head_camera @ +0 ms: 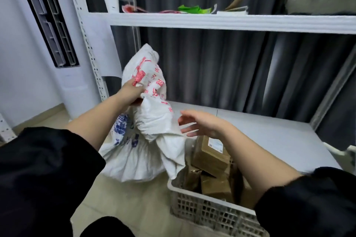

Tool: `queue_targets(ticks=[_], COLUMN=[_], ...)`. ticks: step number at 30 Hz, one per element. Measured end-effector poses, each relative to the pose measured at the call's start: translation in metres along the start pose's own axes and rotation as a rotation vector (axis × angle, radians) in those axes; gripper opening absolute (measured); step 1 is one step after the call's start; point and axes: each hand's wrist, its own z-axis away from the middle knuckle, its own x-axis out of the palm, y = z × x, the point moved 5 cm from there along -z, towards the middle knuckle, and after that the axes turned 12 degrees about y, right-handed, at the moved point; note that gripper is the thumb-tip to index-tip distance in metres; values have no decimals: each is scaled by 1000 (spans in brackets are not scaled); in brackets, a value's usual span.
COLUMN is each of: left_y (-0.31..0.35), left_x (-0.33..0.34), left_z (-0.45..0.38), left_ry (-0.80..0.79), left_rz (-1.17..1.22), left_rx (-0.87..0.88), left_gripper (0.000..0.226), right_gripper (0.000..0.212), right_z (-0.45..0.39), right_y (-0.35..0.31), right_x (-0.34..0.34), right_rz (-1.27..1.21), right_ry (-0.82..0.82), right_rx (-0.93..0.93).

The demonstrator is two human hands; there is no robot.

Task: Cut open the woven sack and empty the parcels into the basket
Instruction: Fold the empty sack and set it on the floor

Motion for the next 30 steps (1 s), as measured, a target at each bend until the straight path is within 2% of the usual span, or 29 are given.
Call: queue_targets(ticks=[2,4,6,10,14,16,18,20,22,24,26,28,30], left_y=[15,30,41,62,73,67,67,81,96,90,71,61,64], left_x=[-1,-2,-4,-9,-9,-12,-19,-18,3,35,53,52,42], left_z=[3,6,6,9,12,6,4,19,43,64,66,53,44], left_ry=[-79,-149,-142,-121,-152,-90,111,244,82,-123,-124,-53,-111], left_rz=[-70,-179,-307,-440,-464,-584,-773,-751,-694,-883,-1029,-947,-746], left_rx=[34,61,110,282,398,425,495,663,864,927,878,775,685], left_gripper=[22,24,24,23,38,45,55,64,78,104,115,109,97], right_gripper=[30,42,55,78,69,63,60,70,95,114,97,65,50], right_z=[1,-3,-7,-18,-18,-17,-18,-23,-28,-54,-43,-23,-12], right_y=[-7,-18,-23,-11,-13,-22,-36,-51,-65,-68,-78,-88,-86], right_x=[-4,-12,-18,-11,4,0,-7,-13,-20,-30,-33,-38,-49], right_rz=[97,69,-53,-311,-742,-860,-844,-824,-822,-811,-812,-813,-746], right_ry=[10,155,234,207,130,168,245,325,382,411,423,406,376], right_rx=[-24,-85,-71,80,66,-3,-47,-41,-18,-1,10,-52,-100])
